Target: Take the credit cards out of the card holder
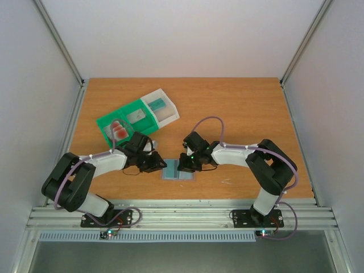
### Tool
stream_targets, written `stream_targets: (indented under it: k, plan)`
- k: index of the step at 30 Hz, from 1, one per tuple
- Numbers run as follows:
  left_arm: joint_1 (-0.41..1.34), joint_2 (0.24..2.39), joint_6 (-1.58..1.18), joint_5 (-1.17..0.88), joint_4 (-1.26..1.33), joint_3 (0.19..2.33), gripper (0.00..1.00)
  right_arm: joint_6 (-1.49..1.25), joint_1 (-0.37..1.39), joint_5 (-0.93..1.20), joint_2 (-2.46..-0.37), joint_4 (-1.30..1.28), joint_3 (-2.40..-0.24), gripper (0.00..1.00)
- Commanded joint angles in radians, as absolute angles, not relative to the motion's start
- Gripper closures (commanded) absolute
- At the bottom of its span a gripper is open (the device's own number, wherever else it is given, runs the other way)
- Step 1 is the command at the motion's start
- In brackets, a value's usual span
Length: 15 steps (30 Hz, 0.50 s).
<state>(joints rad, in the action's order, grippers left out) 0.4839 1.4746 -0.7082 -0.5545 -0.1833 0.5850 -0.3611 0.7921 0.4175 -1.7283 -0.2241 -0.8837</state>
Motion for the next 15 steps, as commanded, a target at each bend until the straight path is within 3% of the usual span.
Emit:
stream_targets:
  k: [1,9,15]
  plan:
    - [0.488,1.425,-0.723,-0.556,-0.164,0.573,0.7,-0.346,0.8,0.399,-1.752,-0.21,-0.878,0.93]
    - [0.489,1.338,-0.76,-0.562,-0.18,0.597,0.57,-0.31,0.802,0.342,-1.758,-0.246,-0.864,0.95]
    - [0.489,1.339,-0.796,-0.608,-0.118,0.585,0.55,-0.321,0.802,0.331,-1.756,-0.222,-0.837,0.96]
